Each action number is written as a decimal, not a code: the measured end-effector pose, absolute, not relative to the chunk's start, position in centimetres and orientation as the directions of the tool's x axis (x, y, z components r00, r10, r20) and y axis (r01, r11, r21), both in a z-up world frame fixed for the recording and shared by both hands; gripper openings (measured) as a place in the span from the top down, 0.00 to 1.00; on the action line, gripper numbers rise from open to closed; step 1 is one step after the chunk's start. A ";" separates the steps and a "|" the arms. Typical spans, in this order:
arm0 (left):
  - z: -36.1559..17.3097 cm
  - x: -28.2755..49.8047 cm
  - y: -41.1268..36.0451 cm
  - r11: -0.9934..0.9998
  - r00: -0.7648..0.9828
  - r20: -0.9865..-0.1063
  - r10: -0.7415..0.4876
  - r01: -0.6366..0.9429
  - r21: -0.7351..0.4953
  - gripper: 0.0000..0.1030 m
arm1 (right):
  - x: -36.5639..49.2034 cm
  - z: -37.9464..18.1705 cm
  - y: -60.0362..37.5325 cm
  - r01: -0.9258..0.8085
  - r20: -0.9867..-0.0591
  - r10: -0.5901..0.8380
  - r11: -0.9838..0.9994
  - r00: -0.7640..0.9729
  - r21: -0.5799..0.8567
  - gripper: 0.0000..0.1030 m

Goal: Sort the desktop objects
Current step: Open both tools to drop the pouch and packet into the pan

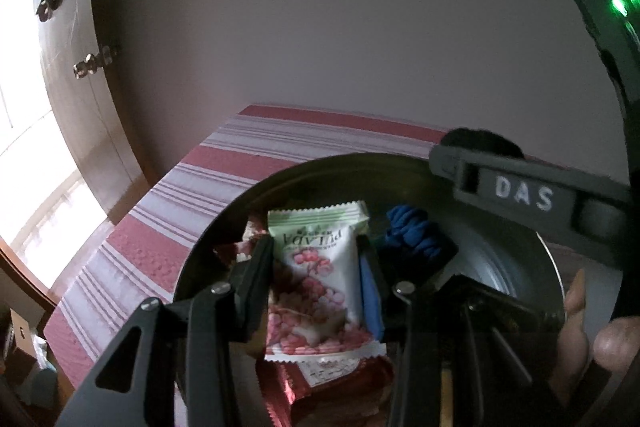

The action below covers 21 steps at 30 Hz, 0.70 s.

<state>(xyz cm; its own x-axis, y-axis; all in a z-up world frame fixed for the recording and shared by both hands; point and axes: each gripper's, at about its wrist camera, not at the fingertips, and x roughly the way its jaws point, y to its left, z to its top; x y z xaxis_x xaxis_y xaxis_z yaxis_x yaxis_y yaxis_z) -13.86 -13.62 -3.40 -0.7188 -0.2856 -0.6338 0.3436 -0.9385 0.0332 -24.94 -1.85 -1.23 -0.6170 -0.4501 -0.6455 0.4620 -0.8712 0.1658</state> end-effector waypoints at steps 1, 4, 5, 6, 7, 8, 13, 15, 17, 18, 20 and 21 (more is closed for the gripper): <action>-3.4 -14.0 -13.6 -0.939 -0.717 -0.636 -0.288 0.342 0.040 0.62 | -25.2 -1.2 -2.1 0.459 -0.647 -0.444 -0.874 -0.620 0.160 0.43; -3.6 -14.4 -13.7 -0.940 -0.700 -0.652 -0.292 0.335 0.061 0.61 | -26.0 -1.2 -2.6 0.449 -0.663 -0.440 -0.877 -0.606 0.172 0.43; -3.7 -14.5 -13.6 -0.941 -0.693 -0.659 -0.292 0.332 0.068 0.61 | -26.5 -1.5 -2.9 0.450 -0.678 -0.442 -0.875 -0.587 0.181 0.41; -3.8 -14.6 -13.5 -0.943 -0.688 -0.665 -0.291 0.325 0.075 0.58 | -26.8 -1.7 -3.1 0.451 -0.691 -0.444 -0.872 -0.570 0.187 0.41; -3.9 -14.6 -13.4 -0.945 -0.685 -0.669 -0.289 0.318 0.083 0.55 | -27.2 -2.0 -3.3 0.454 -0.705 -0.451 -0.868 -0.547 0.203 0.40; -3.9 -14.7 -13.2 -0.944 -0.680 -0.672 -0.295 0.316 0.095 0.41 | -27.4 -2.2 -3.3 0.453 -0.711 -0.462 -0.863 -0.530 0.223 0.37; -3.3 -14.3 -12.4 -0.938 -0.691 -0.644 -0.327 0.319 0.134 0.00 | -26.8 -2.1 -2.0 0.391 -0.694 -0.432 -0.891 -0.576 0.230 0.17; -3.2 -14.1 -12.3 -0.938 -0.703 -0.631 -0.328 0.319 0.132 0.00 | -26.2 -1.7 -1.2 0.382 -0.671 -0.450 -0.887 -0.589 0.259 0.17; -3.3 -14.0 -12.3 -0.936 -0.698 -0.633 -0.333 0.326 0.134 0.00 | -25.4 -1.2 -0.4 0.365 -0.655 -0.447 -0.891 -0.609 0.269 0.17; -3.3 -13.9 -12.3 -0.932 -0.699 -0.628 -0.343 0.334 0.138 0.00 | -25.0 -1.0 -0.2 0.362 -0.651 -0.445 -0.893 -0.615 0.268 0.17; -3.1 -13.5 -12.2 -0.932 -0.712 -0.614 -0.340 0.340 0.122 0.00 | -23.5 -0.6 0.5 0.347 -0.641 -0.419 -0.906 -0.643 0.245 0.16; -3.0 -13.2 -12.2 -0.934 -0.718 -0.611 -0.334 0.340 0.111 0.00 | -22.9 -0.6 0.7 0.340 -0.636 -0.408 -0.911 -0.655 0.233 0.15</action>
<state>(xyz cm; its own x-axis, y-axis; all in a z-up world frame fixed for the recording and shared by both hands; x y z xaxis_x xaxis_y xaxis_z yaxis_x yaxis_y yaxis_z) -13.22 -12.20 -3.02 -0.7179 -0.3341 -0.6108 0.3401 -0.9338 0.1110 -22.92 0.69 -0.56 -0.6551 -0.4077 -0.6361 0.3402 -0.9109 0.2335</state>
